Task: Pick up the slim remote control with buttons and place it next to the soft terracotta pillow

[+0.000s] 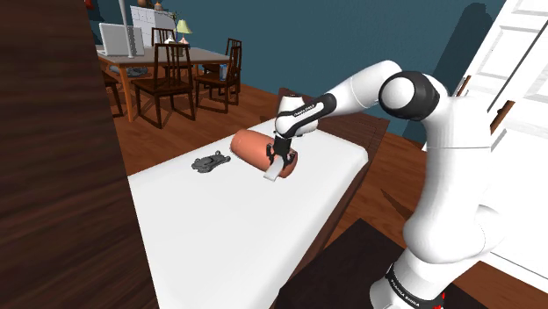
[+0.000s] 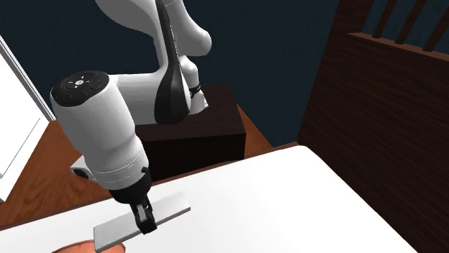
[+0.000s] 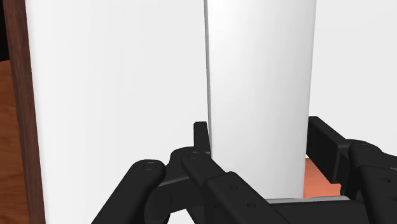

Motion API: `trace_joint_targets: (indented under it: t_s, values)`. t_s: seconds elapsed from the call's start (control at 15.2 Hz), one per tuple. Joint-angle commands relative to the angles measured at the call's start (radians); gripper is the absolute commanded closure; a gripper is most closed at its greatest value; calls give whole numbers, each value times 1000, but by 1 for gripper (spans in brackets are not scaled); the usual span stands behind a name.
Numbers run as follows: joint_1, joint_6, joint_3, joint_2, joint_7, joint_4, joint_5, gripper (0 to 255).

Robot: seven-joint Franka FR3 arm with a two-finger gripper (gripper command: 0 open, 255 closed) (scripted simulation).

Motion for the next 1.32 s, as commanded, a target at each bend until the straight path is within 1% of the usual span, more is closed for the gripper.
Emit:
trace_joint_targets:
  t_s: [0.0, 1.25]
  values:
    - [2, 20, -4, 17, 2, -3, -6, 255]
    - [36, 187, -51, 207, 35, 17, -62, 255]
